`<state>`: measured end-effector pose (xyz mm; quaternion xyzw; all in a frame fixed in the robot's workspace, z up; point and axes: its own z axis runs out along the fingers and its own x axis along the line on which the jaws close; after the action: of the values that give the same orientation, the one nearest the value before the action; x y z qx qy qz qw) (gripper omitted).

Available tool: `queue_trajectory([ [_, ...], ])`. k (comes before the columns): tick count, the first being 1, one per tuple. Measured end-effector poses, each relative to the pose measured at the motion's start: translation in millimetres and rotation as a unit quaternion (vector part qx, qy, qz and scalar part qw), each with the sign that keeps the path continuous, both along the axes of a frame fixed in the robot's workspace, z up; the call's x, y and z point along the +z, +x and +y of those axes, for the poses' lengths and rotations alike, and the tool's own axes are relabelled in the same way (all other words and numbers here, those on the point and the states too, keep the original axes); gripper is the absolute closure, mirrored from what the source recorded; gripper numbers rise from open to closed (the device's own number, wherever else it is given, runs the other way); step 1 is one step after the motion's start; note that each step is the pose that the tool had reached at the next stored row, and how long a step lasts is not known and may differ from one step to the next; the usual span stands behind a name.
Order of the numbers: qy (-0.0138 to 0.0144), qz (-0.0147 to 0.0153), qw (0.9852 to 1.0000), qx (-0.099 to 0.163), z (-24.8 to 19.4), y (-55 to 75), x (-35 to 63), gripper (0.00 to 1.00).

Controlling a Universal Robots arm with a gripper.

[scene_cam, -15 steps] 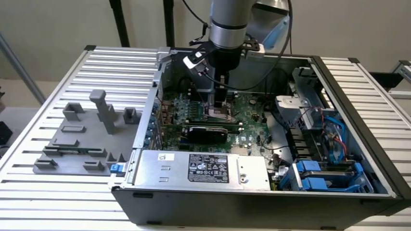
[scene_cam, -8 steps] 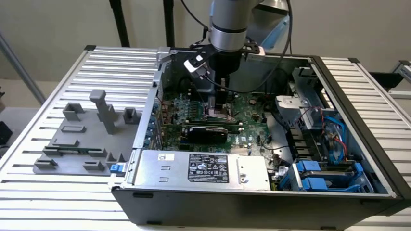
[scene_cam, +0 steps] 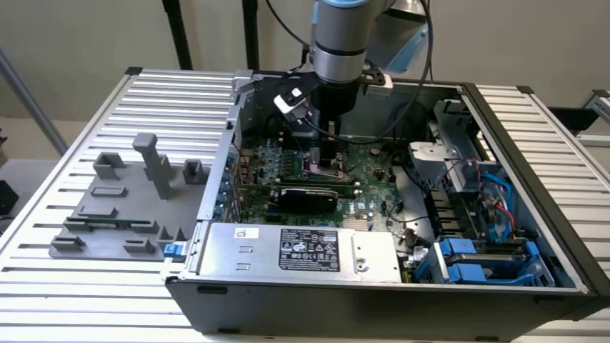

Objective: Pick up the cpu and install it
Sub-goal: 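Place the cpu into insertion slot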

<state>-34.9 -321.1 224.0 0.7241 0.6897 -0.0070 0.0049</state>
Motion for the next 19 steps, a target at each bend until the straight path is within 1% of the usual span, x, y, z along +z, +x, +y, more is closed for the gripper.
queue_trajectory([
  [10, 0.0, -0.0007, 1.0, 0.003, -1.3, 0.4, -11.0, 0.46],
  [16, 0.0, -0.0007, 1.0, 0.003, -1.3, 0.5, -11.7, 0.46],
  [19, 0.0, -0.0014, 1.0, 0.003, -1.3, 0.5, -13.1, 0.46],
])
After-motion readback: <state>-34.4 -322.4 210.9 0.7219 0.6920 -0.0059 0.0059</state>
